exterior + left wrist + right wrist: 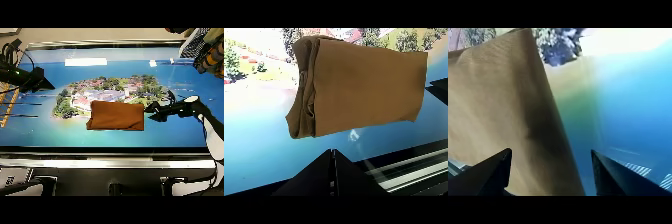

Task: Fold the clothes and pants, and hang the long-sleeved shirts on hangers.

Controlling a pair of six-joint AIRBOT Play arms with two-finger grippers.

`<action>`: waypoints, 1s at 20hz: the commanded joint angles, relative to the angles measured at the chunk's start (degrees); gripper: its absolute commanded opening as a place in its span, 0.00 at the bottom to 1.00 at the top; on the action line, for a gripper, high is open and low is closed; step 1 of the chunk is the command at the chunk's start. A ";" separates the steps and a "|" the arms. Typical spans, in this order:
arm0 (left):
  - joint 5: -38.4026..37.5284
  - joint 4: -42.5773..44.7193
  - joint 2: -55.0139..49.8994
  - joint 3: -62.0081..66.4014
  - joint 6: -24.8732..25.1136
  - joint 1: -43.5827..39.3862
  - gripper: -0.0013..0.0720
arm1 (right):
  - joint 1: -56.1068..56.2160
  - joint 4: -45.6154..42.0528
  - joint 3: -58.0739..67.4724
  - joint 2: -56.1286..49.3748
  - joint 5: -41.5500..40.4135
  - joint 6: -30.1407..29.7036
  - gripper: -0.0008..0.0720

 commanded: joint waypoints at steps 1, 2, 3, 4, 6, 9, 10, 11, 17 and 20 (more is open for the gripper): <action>1.18 0.02 -0.09 0.02 0.42 0.07 0.04 | 2.67 1.07 -0.42 -1.20 -1.38 -0.81 0.75; 1.55 0.02 -0.09 0.02 0.42 0.07 0.04 | 4.04 0.90 -0.42 -1.20 -2.14 -0.52 0.75; 1.84 0.02 -0.09 0.02 0.44 0.07 0.04 | 5.46 0.00 -0.42 -1.20 -3.06 0.55 0.75; 2.01 0.02 -0.09 0.02 0.44 0.07 0.04 | 6.62 -1.16 -0.42 -1.22 -3.56 1.81 0.71; 2.08 0.02 -0.09 0.02 0.66 0.07 0.04 | 8.15 -2.40 -0.39 -1.20 -4.15 3.56 0.45; 2.08 0.02 -0.09 0.02 1.60 0.07 0.04 | 7.96 1.05 0.87 -0.83 -2.82 3.52 0.09; 2.08 0.02 -0.09 0.02 1.95 0.07 0.04 | 7.69 1.51 2.80 -0.83 -1.64 3.76 0.06; 2.10 0.02 -0.09 0.02 1.95 0.07 0.04 | 7.48 1.49 5.51 -0.83 -0.83 5.79 0.06; 2.51 0.09 -0.09 0.02 3.04 0.07 0.04 | 2.56 -1.90 23.19 -0.85 0.17 18.58 0.05; 2.51 0.11 -0.09 0.02 3.67 0.09 0.04 | -1.66 -2.08 28.02 -0.87 0.04 20.85 0.05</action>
